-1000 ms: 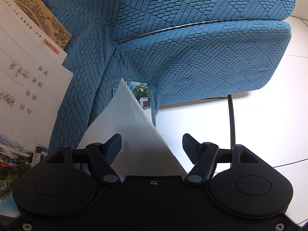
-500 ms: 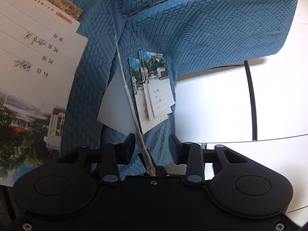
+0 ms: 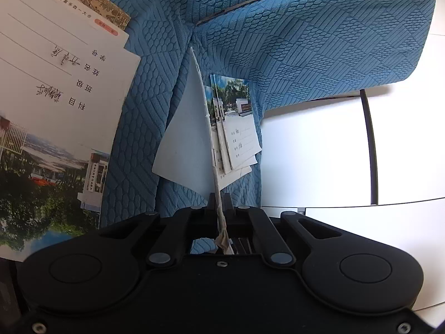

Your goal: Organize objects

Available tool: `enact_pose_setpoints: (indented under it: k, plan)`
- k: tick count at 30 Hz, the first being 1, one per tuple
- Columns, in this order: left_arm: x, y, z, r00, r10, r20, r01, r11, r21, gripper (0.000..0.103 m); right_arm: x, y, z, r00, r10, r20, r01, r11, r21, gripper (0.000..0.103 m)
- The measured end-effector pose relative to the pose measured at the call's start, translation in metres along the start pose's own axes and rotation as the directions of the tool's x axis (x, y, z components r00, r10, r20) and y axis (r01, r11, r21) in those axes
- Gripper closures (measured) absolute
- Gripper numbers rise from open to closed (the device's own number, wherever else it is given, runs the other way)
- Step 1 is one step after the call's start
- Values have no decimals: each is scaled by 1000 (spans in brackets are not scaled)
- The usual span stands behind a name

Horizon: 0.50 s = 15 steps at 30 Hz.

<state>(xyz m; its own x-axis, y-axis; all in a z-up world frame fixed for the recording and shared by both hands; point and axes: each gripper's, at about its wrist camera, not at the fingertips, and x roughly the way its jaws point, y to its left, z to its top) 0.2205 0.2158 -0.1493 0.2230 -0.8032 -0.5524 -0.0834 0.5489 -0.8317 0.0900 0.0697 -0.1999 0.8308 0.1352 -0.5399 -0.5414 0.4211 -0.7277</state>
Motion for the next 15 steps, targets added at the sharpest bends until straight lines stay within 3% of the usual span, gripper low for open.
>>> enact_pose_setpoints:
  k: [5, 10, 13, 15]
  plan:
    - [-3, -3, 1, 1000, -7, 19, 6, 1000, 12, 103, -12, -5, 1, 998, 67, -21, -66, 997, 33, 78]
    - [-3, -6, 2, 1000, -2, 26, 1, 1000, 26, 103, -31, -21, -3, 990, 139, -38, -129, 974, 184, 78]
    - [-2, -5, 3, 1000, 7, 25, -7, 1000, 24, 103, -40, -38, -9, 981, 186, -58, -152, 916, 370, 78]
    - [-2, -5, 3, 1000, 8, 24, -9, 1000, 22, 103, -45, -54, -14, 968, 248, -45, -186, 824, 535, 78]
